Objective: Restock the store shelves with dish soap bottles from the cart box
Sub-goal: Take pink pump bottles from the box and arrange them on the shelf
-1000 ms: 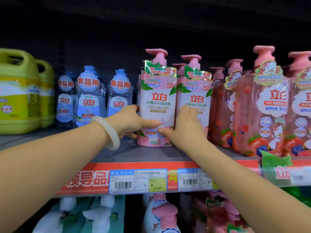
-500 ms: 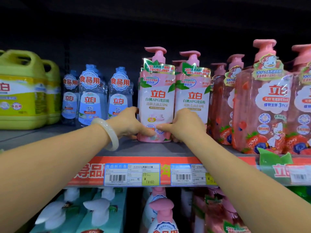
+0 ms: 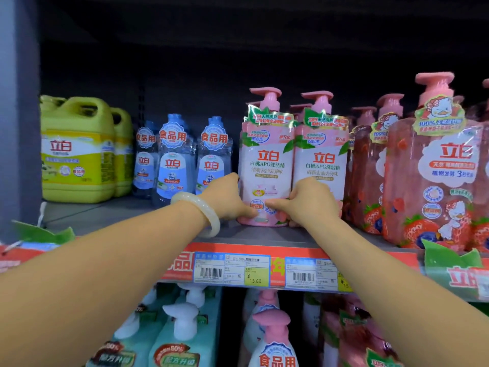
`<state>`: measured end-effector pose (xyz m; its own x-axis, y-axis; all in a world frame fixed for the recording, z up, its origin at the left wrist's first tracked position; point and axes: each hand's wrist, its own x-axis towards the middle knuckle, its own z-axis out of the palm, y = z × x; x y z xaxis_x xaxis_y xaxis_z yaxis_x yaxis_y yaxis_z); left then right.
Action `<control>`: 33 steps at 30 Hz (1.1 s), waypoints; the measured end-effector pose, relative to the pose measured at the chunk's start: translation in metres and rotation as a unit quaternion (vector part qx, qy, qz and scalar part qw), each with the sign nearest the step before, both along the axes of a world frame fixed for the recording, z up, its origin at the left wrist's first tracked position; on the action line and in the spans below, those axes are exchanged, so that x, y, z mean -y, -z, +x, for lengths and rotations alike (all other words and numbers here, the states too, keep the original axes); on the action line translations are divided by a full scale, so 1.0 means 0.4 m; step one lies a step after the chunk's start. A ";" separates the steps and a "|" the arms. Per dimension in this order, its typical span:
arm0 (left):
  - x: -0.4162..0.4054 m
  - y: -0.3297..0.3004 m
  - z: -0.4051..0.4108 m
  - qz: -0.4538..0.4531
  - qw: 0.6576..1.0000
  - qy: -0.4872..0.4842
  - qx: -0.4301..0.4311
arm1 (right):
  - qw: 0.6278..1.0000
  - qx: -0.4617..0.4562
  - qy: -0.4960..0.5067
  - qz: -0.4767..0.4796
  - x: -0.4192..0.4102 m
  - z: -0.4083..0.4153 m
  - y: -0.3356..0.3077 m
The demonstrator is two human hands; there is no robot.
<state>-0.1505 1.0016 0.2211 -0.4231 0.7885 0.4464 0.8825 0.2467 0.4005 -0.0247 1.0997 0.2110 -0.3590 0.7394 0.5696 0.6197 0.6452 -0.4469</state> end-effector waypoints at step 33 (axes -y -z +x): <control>1.880 0.647 -0.606 -0.384 0.837 -0.390 0.001 | 0.748 0.377 -0.545 0.041 1.693 -0.919 0.651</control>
